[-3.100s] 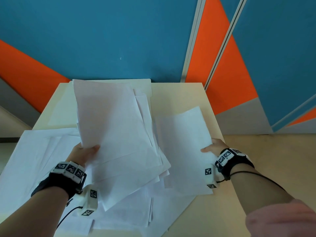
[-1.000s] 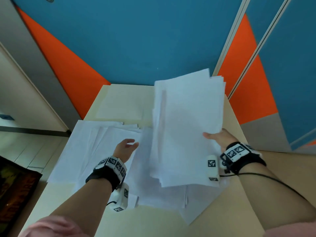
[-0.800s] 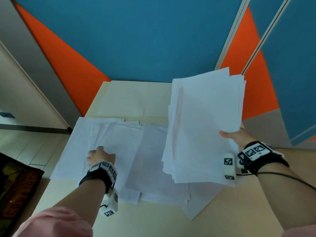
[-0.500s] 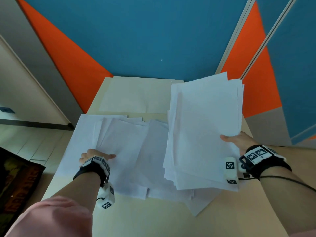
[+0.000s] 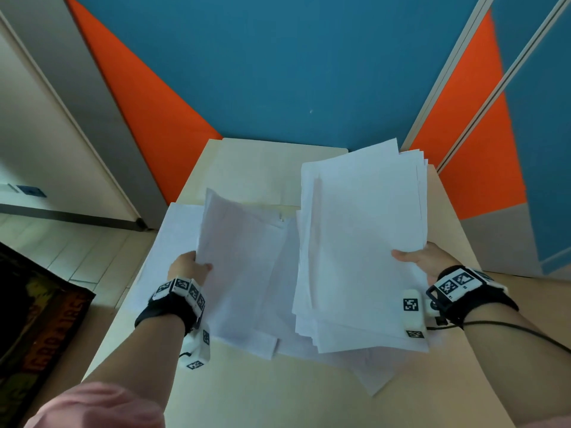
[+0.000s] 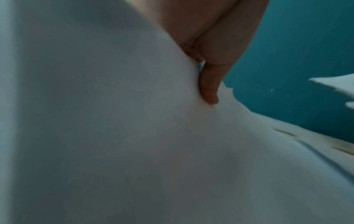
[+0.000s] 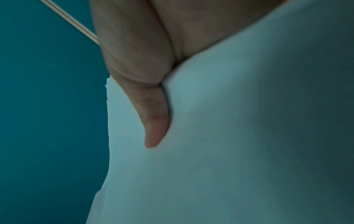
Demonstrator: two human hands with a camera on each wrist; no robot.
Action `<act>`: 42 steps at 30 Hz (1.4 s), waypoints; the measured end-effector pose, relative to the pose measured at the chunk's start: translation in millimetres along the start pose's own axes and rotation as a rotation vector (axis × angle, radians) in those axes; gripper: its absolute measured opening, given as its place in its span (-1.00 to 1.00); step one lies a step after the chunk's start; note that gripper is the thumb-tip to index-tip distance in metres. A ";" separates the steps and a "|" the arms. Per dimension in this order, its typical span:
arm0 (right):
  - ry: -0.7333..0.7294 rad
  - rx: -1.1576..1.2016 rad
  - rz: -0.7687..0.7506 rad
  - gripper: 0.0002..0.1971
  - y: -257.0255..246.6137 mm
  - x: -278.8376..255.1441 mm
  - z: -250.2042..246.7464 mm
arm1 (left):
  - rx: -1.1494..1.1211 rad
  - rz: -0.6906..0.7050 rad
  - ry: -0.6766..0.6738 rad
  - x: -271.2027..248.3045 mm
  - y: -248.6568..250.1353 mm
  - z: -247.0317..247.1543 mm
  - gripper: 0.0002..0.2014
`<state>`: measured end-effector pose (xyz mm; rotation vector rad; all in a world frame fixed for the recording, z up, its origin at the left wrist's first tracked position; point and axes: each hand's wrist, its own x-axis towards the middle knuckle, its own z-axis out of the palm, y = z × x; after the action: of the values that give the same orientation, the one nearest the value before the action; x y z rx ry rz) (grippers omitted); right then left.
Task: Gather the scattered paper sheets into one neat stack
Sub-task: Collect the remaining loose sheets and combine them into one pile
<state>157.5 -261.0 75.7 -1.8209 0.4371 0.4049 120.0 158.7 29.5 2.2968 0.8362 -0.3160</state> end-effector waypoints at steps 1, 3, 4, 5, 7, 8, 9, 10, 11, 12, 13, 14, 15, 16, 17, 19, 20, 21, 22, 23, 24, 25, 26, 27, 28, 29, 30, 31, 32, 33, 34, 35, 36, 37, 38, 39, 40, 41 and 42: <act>0.005 -0.015 -0.003 0.27 -1.3 0.0 2.7 | 0.015 0.050 0.030 -2.2 5.3 -8.5 -0.75; 0.011 -0.038 0.014 0.14 -7.2 -1.6 8.7 | 0.023 0.123 0.086 -4.0 12.6 -27.5 -0.79; 0.004 -0.056 0.019 -0.10 -11.6 -4.6 12.6 | 0.010 0.149 0.114 -5.1 15.8 -37.2 -0.80; 0.008 -0.070 0.030 -0.31 -13.4 -5.0 15.6 | -0.010 0.181 0.146 -6.9 19.1 -47.2 -0.79; 0.035 -0.089 0.036 -0.44 -14.8 -1.9 19.0 | -0.086 0.238 0.208 -11.0 23.5 -65.1 -0.76; 0.042 -0.095 0.034 -0.45 -15.7 -1.7 20.3 | -0.139 0.250 0.236 -12.5 24.5 -72.7 -0.76; 0.054 -0.102 0.040 -0.45 -17.4 -2.9 21.7 | -0.198 0.251 0.263 -14.7 25.6 -79.8 -0.76; 0.061 -0.112 0.039 -0.45 -18.4 -3.4 22.3 | -0.269 0.243 0.284 -15.6 26.1 -86.3 -0.75; 0.071 -0.110 0.044 -0.45 -19.7 -3.8 22.7 | -0.351 0.231 0.295 -16.0 26.1 -92.0 -0.75; 0.076 -0.108 0.036 -0.45 -20.9 -5.3 23.0 | -0.438 0.217 0.289 -15.5 25.4 -96.5 -0.74; 0.075 -0.104 0.039 -0.45 -23.0 -7.7 24.1 | -0.521 0.202 0.271 -15.0 24.6 -99.8 -0.72; 0.090 -0.101 0.035 -0.45 -23.0 -7.7 24.5 | -0.598 0.188 0.242 -14.7 23.1 -102.0 -0.71; 0.097 -0.100 0.031 -0.43 -24.5 -10.0 25.9 | -0.667 0.176 0.209 -15.1 22.2 -103.0 -0.71; 0.098 -0.102 0.029 -0.42 -26.5 -12.0 27.3 | -0.729 0.167 0.168 -15.8 22.4 -102.5 -0.71; 0.101 -0.090 0.023 -0.41 -28.8 -13.9 29.2 | -0.779 0.161 0.115 -17.8 23.6 -100.1 -0.71; 0.076 -0.049 0.008 -0.42 -33.2 -18.1 33.3 | -0.835 0.155 -0.010 -22.1 29.0 -88.1 -0.72; 0.060 -0.021 0.000 -0.43 -34.7 -19.1 35.0 | -0.855 0.156 -0.078 -25.4 33.4 -79.6 -0.74; 0.040 0.003 -0.002 -0.44 -36.3 -21.2 37.7 | -0.873 0.153 -0.147 -28.9 38.3 -69.8 -0.77; 0.015 0.023 -0.003 -0.44 -38.4 -24.0 40.7 | -0.893 0.143 -0.211 -31.7 43.7 -58.6 -0.79; -0.006 0.036 -0.011 -0.43 -39.8 -25.6 43.1 | -0.910 0.124 -0.266 -33.8 48.6 -47.3 -0.79; -0.030 0.046 -0.023 -0.39 -40.9 -28.1 46.0 | -0.917 0.107 -0.315 -35.9 52.8 -36.7 -0.78; -0.053 0.060 -0.029 -0.35 -43.0 -31.5 49.1 | -0.919 0.095 -0.356 -37.0 56.4 -26.7 -0.76; -0.068 0.078 -0.031 -0.31 -45.4 -35.4 52.1 | -0.915 0.092 -0.395 -37.6 58.9 -17.3 -0.72; -0.087 0.112 -0.021 -0.24 -44.6 -35.3 52.5 | -0.912 0.094 -0.430 -38.9 61.3 -9.2 -0.69; -0.103 0.136 -0.005 -0.20 -45.3 -37.6 53.0 | -0.910 0.100 -0.455 -40.0 63.2 -2.3 -0.67; -0.117 0.161 0.010 -0.25 -47.5 -40.6 53.7 | -0.907 0.103 -0.470 -40.6 64.1 3.6 -0.64; -0.121 0.176 0.017 -0.38 -48.9 -43.1 53.3 | -0.897 0.108 -0.487 -43.2 65.0 7.3 -0.62; -0.132 0.195 0.023 -0.49 -48.0 -43.5 52.2 | -0.875 0.113 -0.505 -44.7 65.7 10.6 -0.59; -0.129 0.201 0.031 -0.56 -46.7 -43.8 50.6 | -0.848 0.109 -0.526 -45.7 66.2 13.5 -0.55; -0.127 0.214 0.032 -0.62 -44.0 -43.2 49.0 | -0.823 0.107 -0.551 -47.1 67.4 15.9 -0.52; -0.114 0.225 0.037 -0.65 -40.1 -42.2 47.8 | -0.815 0.107 -0.583 -49.6 70.6 18.6 -0.52; -0.103 0.226 0.034 -0.67 -38.9 -42.5 47.8 | -0.815 0.115 -0.616 -50.8 74.4 22.8 -0.54; -0.062 0.239 0.041 -0.60 -37.8 -42.1 48.0 | -0.806 0.129 -0.639 -55.2 79.1 25.8 -0.56; 0.004 0.253 0.050 -0.46 -37.7 -44.0 48.8 | -0.794 0.132 -0.639 -57.9 83.4 30.4 -0.54; 0.045 0.294 0.064 -0.28 -37.2 -45.6 48.5 | -0.785 0.126 -0.612 -59.4 86.7 35.0 -0.52; 0.097 0.330 0.048 -0.14 -34.7 -42.3 45.1 | -0.792 0.117 -0.577 -59.1 89.4 39.5 -0.55; 0.122 0.347 0.017 -0.05 -34.0 -40.8 41.4 | -0.812 0.109 -0.559 -61.1 91.4 42.6 -0.60; 0.112 0.338 -0.007 0.07 -35.0 -42.4 37.9 | -0.836 0.103 -0.556 -61.3 93.5 46.7 -0.63; 0.040 0.279 -0.001 0.16 -37.3 -46.8 34.6 | -0.855 0.098 -0.566 -62.1 95.7 50.1 -0.58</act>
<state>133.1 -213.6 119.7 -1.5604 0.4946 0.2916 134.0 40.6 66.7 1.3407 0.4321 -0.4316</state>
